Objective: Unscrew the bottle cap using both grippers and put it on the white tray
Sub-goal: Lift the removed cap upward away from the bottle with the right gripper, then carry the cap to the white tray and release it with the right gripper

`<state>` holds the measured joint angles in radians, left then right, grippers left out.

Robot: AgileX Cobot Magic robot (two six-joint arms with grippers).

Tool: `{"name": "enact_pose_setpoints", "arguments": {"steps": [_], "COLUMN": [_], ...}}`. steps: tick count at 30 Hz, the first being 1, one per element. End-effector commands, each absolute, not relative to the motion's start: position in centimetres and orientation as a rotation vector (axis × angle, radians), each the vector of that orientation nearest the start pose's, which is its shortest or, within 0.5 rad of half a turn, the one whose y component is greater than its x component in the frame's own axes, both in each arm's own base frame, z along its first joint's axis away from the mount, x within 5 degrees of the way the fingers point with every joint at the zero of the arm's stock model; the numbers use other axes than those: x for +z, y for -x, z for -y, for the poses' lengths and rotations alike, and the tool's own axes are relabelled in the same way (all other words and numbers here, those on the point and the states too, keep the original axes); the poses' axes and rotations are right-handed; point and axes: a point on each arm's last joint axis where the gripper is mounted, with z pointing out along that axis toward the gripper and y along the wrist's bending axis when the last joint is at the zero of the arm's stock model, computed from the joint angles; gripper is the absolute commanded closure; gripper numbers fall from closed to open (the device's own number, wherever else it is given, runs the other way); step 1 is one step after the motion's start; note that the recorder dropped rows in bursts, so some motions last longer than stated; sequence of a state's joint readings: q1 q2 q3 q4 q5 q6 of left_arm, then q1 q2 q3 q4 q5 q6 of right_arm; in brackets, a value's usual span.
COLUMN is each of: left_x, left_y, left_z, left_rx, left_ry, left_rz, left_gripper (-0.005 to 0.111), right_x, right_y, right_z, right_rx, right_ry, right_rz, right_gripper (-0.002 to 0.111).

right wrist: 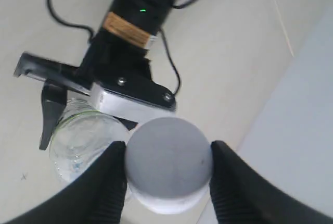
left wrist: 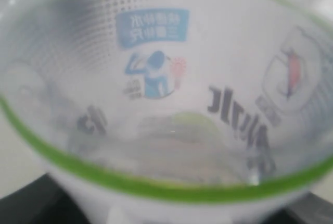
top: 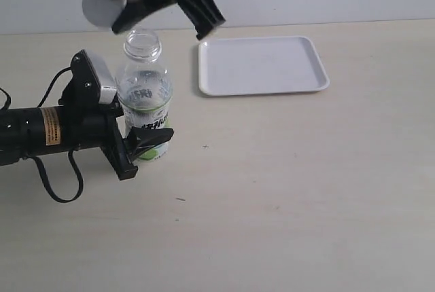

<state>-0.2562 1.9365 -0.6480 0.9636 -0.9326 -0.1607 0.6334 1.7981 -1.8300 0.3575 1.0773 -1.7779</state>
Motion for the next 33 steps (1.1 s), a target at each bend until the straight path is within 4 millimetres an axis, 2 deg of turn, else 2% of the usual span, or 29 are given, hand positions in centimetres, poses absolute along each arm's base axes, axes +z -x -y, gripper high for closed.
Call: {"name": "enact_pose_setpoints", "arguments": {"steps": [1, 4, 6, 10, 14, 17, 22, 27, 33], "left_x": [11.9, 12.0, 12.1, 12.2, 12.0, 11.4, 10.8, 10.3, 10.3], "left_y": [-28.4, -28.2, -27.9, -27.9, -27.8, -27.8, -27.9, -27.9, -28.0], "left_z": [13.8, 13.6, 13.5, 13.3, 13.2, 13.3, 13.3, 13.3, 13.2], "left_rx": [-0.6, -0.603, -0.607, -0.595, -0.599, -0.633, -0.649, -0.653, -0.64], "left_ry": [-1.067, -1.001, -0.986, -0.934, -0.908, -0.887, -0.851, -0.848, -0.825], "left_rz": [-1.625, -1.617, -1.59, -1.579, -1.582, -1.569, -1.572, -1.589, -1.595], "left_gripper": [0.107, 0.107, 0.107, 0.107, 0.107, 0.107, 0.107, 0.107, 0.107], "right_x": [41.3, 42.2, 42.4, 41.9, 40.4, 38.1, 33.1, 27.5, 21.8], "right_y": [-29.8, -30.0, -30.5, -32.0, -34.5, -37.0, -41.7, -45.5, -48.2], "right_z": [-23.6, -21.7, -20.6, -18.5, -16.2, -14.7, -13.0, -12.5, -13.1], "right_rx": [-0.077, -0.126, -0.149, -0.114, -0.074, -0.073, 0.007, 0.037, 0.051], "right_ry": [1.834, 1.532, 1.354, 1.034, 0.839, 0.768, 0.641, 0.576, 0.554], "right_rz": [-1.422, -1.74, -1.88, -2.091, -2.222, -2.306, -2.376, -2.397, -2.381], "right_gripper": [0.108, 0.108, 0.108, 0.108, 0.108, 0.108, 0.108, 0.108, 0.108]}}
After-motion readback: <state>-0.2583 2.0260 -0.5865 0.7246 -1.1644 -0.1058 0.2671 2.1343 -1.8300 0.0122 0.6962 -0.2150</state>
